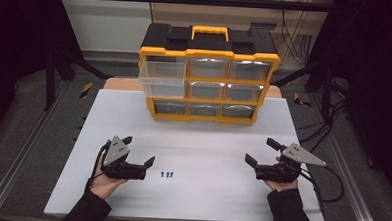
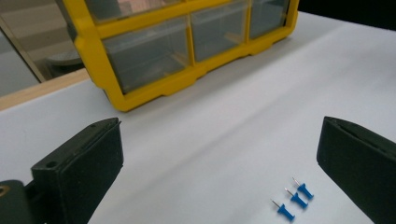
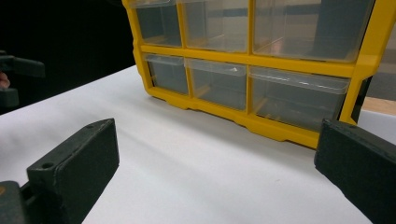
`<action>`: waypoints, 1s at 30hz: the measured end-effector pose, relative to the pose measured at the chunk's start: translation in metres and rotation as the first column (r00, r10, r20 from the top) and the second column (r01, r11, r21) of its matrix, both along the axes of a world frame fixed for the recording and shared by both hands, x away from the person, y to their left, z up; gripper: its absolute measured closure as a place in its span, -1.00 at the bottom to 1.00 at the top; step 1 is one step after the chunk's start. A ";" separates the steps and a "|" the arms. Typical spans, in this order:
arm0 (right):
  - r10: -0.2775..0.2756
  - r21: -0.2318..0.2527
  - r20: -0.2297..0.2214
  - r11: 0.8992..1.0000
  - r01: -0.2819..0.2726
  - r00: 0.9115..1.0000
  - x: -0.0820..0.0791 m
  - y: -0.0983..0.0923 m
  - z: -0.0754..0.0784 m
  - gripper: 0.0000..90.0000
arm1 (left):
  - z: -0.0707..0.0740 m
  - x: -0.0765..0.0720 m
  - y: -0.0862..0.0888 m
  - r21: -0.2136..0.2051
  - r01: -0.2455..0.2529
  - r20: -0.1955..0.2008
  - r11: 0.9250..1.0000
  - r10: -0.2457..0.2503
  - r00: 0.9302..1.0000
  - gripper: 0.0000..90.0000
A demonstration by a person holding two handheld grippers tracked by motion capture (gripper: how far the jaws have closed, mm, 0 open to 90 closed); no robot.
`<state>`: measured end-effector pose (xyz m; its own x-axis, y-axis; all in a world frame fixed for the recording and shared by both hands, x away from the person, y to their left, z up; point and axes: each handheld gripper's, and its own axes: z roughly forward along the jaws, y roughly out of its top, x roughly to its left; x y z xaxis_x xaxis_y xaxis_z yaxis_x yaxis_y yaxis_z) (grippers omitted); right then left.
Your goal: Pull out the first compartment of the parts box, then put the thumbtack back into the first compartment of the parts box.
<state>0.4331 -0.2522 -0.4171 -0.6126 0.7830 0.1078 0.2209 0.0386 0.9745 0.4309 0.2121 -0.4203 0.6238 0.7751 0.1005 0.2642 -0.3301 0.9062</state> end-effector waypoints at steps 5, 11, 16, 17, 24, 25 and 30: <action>0.004 -0.004 0.008 1.000 -0.004 1.000 0.000 -0.001 0.000 -0.99 | -0.007 0.000 -0.008 0.038 -0.005 -0.037 0.999 0.006 0.999 -0.98; 0.001 0.001 0.004 1.000 -0.001 1.000 -0.001 -0.001 0.001 -0.99 | -0.012 0.000 -0.013 0.042 -0.004 -0.063 0.999 0.007 0.998 -0.97; 0.003 0.003 0.004 1.000 -0.003 1.000 -0.001 -0.001 0.001 -0.99 | -0.017 -0.001 -0.018 0.061 -0.015 -0.080 0.998 0.019 0.997 -0.97; 0.000 0.002 0.004 1.000 0.000 1.000 -0.001 -0.001 0.001 -0.99 | -0.018 -0.001 -0.020 0.062 -0.018 -0.091 0.998 0.024 0.996 -0.97; -0.002 -0.001 0.006 1.000 0.002 1.000 -0.001 0.000 0.000 -0.99 | -0.027 -0.001 -0.029 0.094 -0.029 -0.141 0.995 0.042 0.989 -0.94; 0.000 0.000 0.009 1.000 0.000 1.000 -0.001 0.000 0.000 -0.99 | -0.029 0.000 -0.030 0.094 -0.032 -0.150 0.995 0.046 0.988 -0.94; 0.003 -0.007 0.007 1.000 -0.003 1.000 -0.001 0.000 0.000 -0.99 | -0.035 0.002 -0.034 0.099 -0.048 -0.198 0.994 0.067 0.978 -0.90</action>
